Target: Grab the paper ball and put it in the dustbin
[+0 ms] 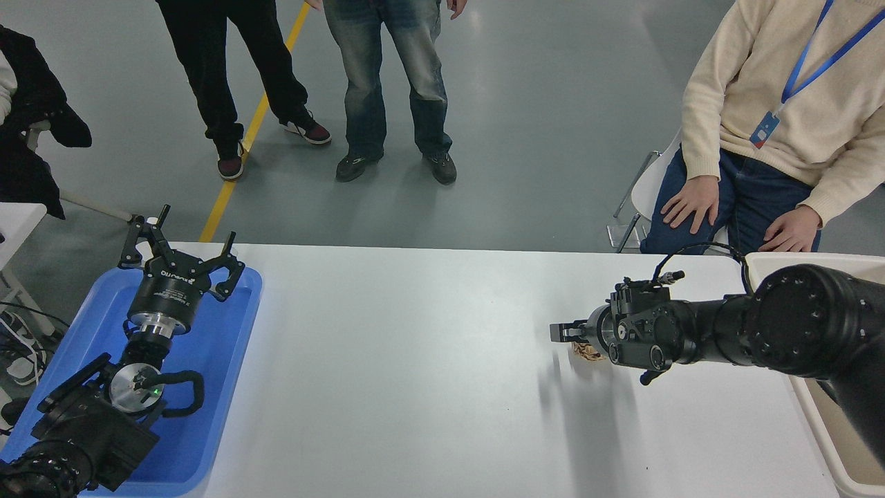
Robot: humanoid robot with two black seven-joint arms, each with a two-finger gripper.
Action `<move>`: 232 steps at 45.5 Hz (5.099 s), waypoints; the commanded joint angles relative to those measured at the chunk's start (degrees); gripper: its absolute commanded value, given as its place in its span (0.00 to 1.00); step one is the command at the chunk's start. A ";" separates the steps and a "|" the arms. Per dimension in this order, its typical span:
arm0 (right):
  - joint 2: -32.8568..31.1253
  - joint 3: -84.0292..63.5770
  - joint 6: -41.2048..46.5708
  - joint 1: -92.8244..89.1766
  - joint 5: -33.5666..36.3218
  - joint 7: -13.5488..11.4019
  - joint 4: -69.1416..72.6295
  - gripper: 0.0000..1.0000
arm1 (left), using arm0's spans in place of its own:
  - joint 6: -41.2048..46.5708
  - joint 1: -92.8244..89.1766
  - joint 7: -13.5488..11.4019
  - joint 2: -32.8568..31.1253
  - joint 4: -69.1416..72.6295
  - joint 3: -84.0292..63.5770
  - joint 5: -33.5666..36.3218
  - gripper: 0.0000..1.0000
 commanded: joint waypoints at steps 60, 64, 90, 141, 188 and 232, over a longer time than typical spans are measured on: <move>0.01 1.62 -0.41 -5.11 1.51 -0.12 -3.85 0.00 | 0.03 -0.03 -0.04 0.09 -0.01 0.00 0.00 1.00; 0.01 3.03 -0.32 -5.11 4.23 -0.12 -3.67 0.00 | 0.03 0.06 -0.04 0.09 -0.01 -0.08 0.00 1.00; -4.47 3.12 -0.58 0.95 7.66 -0.12 3.09 0.00 | 0.03 -0.03 0.05 0.00 -0.01 0.00 0.00 1.00; -25.83 -7.52 46.97 67.57 2.65 0.23 44.49 0.00 | 0.03 -0.03 0.05 0.09 -0.01 0.00 0.00 1.00; -34.17 -25.17 46.97 75.93 2.22 -0.03 43.97 0.00 | 0.03 0.06 0.05 0.17 -0.01 0.00 0.00 1.00; -52.99 -17.20 9.80 21.28 3.45 0.50 15.59 0.00 | 0.03 0.14 -0.12 0.17 -0.01 0.00 0.00 1.00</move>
